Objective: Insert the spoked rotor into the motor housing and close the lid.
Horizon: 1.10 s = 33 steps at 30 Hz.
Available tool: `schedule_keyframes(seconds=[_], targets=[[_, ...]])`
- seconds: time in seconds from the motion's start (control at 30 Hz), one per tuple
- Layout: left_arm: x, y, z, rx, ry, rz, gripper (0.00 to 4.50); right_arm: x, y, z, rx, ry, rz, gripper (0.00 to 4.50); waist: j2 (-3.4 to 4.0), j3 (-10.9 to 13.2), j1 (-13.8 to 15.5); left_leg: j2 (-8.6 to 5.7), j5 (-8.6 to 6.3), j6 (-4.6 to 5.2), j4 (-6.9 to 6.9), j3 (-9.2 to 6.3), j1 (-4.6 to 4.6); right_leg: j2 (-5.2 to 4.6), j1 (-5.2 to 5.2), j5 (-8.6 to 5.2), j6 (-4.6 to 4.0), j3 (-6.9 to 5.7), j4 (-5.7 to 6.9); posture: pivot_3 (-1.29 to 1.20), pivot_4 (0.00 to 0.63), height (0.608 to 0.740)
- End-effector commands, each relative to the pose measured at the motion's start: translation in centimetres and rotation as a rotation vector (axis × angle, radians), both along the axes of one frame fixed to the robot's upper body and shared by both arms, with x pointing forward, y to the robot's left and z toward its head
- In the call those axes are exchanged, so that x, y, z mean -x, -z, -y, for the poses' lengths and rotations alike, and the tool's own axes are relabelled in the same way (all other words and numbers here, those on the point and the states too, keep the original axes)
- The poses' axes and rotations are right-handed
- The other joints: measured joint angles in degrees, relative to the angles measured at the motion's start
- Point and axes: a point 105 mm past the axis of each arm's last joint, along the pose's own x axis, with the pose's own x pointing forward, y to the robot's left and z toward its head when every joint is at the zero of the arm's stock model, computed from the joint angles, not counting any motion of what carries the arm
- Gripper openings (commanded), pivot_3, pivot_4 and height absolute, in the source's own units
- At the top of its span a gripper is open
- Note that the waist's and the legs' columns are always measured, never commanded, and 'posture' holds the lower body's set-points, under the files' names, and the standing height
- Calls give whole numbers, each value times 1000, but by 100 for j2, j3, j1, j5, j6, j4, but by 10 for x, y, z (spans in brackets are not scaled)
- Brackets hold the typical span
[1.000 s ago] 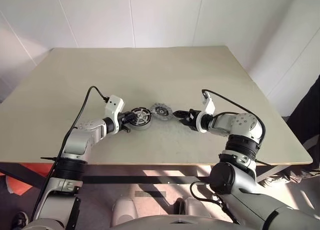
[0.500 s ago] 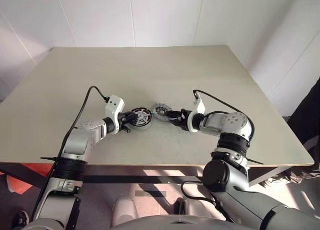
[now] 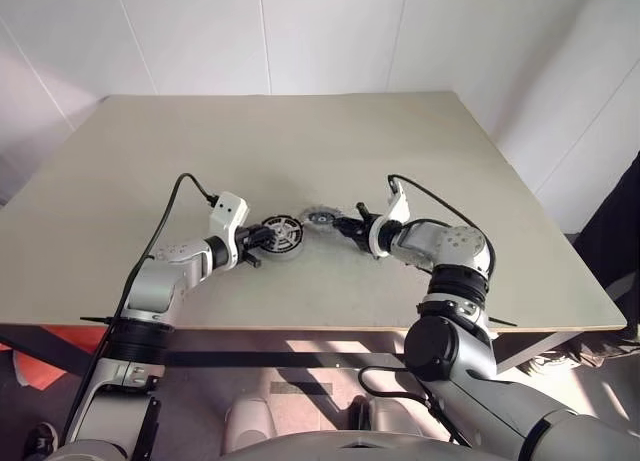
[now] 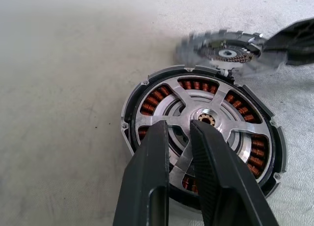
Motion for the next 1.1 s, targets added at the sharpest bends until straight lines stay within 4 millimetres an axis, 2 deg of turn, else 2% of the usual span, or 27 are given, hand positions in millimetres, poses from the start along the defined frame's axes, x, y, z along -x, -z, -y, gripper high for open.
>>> schedule_keyframes(seconds=[0.03, 0.2, 0.33, 0.4, 0.57, 0.7, 0.9, 1.1], targets=[[-1, -7, 3, -4, 17, 31, 777, -2, -7, -4, -19, -9, 20, 368, 2, 1, 4, 0, 0, 0, -1, 0, -3, 0, -1, 0, 0, -2, 0, 0, 0, 740], [-1, -7, 4, 0, 19, 29, 777, -1, -14, -4, -11, -36, 72, 368, 3, 2, 7, -1, -2, 3, -3, 0, -8, -1, -2, 1, -2, -3, -2, 0, 0, 740], [-2, -8, 3, 2, 15, 26, 777, 9, -43, -11, 7, -179, 294, 368, 4, 3, 12, -1, -2, 3, -2, -1, -10, -2, -2, 1, -1, -4, -4, 0, 0, 740], [-3, -8, 3, 3, 13, 25, 777, 14, -50, -12, 32, -227, 370, 368, 4, 3, 17, 0, -2, 4, -2, -1, -12, -2, -2, 1, -1, -4, -5, 0, 0, 740], [-5, -13, 4, 12, 10, 28, 777, 26, -62, -18, 270, -402, 651, 368, 4, 3, 35, 0, -2, 4, -2, -2, -21, -2, -1, 1, -1, -6, -8, 0, 0, 740], [-8, -18, 6, 25, 9, 37, 777, 28, -58, -23, 391, -488, 760, 368, 3, 3, 29, 1, -3, 6, 0, -2, -31, -1, -1, 0, -1, -6, -7, 0, 0, 740], [-7, -20, 4, 24, 4, 40, 777, 22, -42, -22, 416, -467, 670, 368, 1, 3, 25, 0, -5, 9, 6, -2, -32, -2, -1, 1, -3, -5, -8, 0, 0, 740], [-3, -17, 3, 26, 3, 32, 777, 3, -28, 7, 270, -244, 363, 368, 1, 3, 13, 0, -6, 10, 7, -2, -31, -2, -3, 17, -29, -5, -8, 0, 0, 740]])
